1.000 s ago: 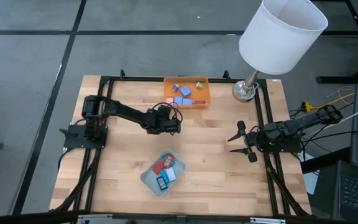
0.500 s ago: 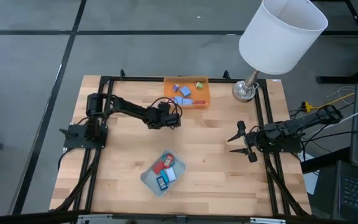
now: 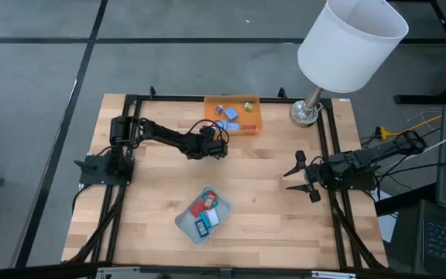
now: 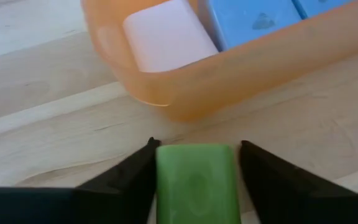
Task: Pick & Place Office items
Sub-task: Put the green charger adapter into the orange bin
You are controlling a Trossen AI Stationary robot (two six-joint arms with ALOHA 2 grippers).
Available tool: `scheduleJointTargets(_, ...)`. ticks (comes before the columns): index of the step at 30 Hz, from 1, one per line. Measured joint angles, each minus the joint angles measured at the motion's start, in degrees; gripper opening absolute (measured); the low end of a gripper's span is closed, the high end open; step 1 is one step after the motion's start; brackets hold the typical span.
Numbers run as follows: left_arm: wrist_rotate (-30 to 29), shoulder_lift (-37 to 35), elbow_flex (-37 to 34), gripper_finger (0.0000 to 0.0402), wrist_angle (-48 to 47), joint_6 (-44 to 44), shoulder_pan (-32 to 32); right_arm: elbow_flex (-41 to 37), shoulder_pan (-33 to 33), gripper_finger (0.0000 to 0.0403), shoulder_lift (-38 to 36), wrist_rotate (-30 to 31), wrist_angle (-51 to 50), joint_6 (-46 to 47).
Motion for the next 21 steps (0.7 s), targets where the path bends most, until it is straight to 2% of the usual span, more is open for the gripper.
scheduleJointTargets(4,1.2,0.0,0.0,0.0144,-0.4,0.8,-0.2,0.0,0.0,0.0221,0.0,0.0,0.0,0.3)
scheduleJointTargets(8,1.4,-0.5,-0.1,0.0142,-0.7,0.7,-1.2,0.0,0.0,0.0221,0.0,0.0,0.0,0.3)
scheduleJointTargets(16,6.5,-5.8,-0.6,0.0142,-4.0,0.9,-6.7,0.0,0.0,0.0221,0.0,0.0,0.0,0.6)
scheduleJointTargets(21,0.7,-11.7,-0.5,0.0142,-0.3,6.0,-11.0,0.0,0.0,0.0221,0.0,0.0,0.0,0.6)
